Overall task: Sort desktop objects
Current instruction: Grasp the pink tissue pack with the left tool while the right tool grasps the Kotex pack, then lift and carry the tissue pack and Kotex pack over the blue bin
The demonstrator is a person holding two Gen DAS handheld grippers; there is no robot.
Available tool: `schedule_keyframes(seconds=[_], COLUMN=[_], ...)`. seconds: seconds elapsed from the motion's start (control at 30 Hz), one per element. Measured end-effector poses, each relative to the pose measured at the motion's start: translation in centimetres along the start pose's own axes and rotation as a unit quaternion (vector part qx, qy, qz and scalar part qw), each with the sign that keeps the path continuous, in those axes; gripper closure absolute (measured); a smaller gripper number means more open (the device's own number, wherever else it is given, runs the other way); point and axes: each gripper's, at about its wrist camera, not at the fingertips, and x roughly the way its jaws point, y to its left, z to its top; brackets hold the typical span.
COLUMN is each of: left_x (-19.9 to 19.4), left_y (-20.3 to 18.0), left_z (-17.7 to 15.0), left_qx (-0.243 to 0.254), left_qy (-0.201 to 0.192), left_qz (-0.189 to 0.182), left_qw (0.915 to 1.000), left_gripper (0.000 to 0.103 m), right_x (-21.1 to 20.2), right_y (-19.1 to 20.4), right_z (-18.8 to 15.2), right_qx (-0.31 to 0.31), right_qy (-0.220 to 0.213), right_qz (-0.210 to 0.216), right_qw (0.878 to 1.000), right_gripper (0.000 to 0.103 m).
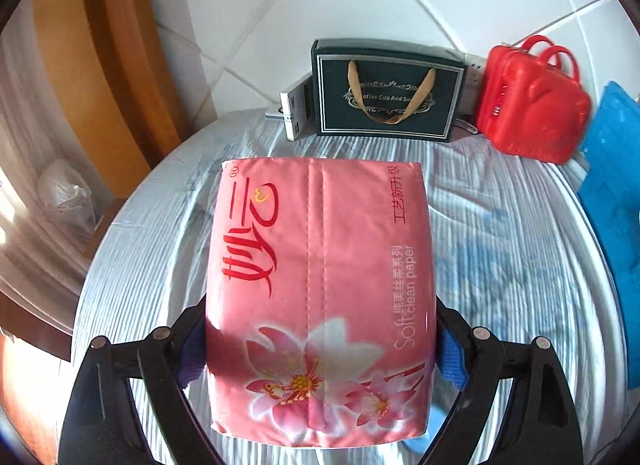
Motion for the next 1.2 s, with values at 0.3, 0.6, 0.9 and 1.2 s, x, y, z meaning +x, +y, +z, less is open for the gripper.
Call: schedule_keyframes(seconds=[0.3, 0.6, 0.9, 1.2], left_x=[-10.5, -18.0, -25.0, -31.4], left_y=[-1.9, -9.7, -23.6, -42.2], left_z=[-3.4, -3.8, -2.8, -2.0], left_qx=[0.021, 0.042, 0.085, 0.142], left_qy=[-0.064, -0.136, -0.194, -0.216], left_qz=[-0.002, -0.048, -0.136, -0.228], left_qw=[0.9977, 0.9886, 0.9678, 0.9387], left_gripper=[0.013, 0.013, 0.013, 0.013], right_x=[-11.3, -19.6, -27.1, -29.5], right_y=[0.1, -5.1, -17.6, -32.9], right_z=[-1.7, -1.5, 0.1, 1.0], right_qx=[-0.033, -0.041, -0.023, 0.004], right_qy=[-0.091, -0.161, -0.228, -0.235], right_qz=[0.025, 0.032, -0.019, -0.082], right_qw=[0.995, 0.986, 0.973, 0.968], right_gripper=[0.033, 0.033, 0.033, 0.033])
